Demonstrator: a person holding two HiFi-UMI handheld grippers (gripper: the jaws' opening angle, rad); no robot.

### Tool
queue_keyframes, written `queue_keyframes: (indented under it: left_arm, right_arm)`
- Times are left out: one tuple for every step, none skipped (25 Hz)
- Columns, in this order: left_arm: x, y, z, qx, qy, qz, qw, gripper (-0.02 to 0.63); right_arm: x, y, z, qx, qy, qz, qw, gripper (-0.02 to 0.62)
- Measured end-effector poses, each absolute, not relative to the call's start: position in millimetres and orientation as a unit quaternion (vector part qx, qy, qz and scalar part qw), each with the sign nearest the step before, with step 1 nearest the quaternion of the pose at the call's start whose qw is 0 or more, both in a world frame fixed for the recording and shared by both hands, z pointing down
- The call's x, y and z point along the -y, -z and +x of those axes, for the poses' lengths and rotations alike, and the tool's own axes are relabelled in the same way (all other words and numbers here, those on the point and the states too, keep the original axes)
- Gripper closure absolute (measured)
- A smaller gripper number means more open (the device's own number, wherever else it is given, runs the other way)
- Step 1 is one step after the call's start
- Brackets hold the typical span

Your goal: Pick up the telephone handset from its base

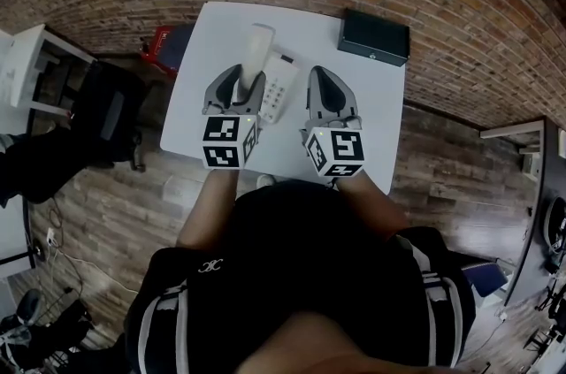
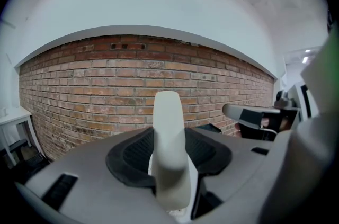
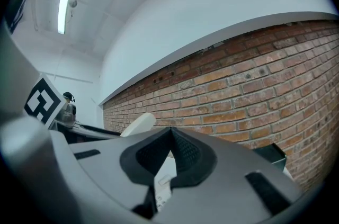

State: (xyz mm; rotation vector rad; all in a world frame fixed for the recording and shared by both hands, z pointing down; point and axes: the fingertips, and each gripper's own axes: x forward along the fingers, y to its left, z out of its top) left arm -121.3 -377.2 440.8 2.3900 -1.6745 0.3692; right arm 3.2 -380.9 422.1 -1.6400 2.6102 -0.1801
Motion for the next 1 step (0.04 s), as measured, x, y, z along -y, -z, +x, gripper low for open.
queue_keyframes:
  left_arm:
    - [377.3, -441.2, -122.3, 0.567, -0.125, 0.808, 0.1, 0.425]
  right_arm:
    - [381.0, -422.5, 2.7, -0.845, 0.058, -0.53, 0.026, 0.597]
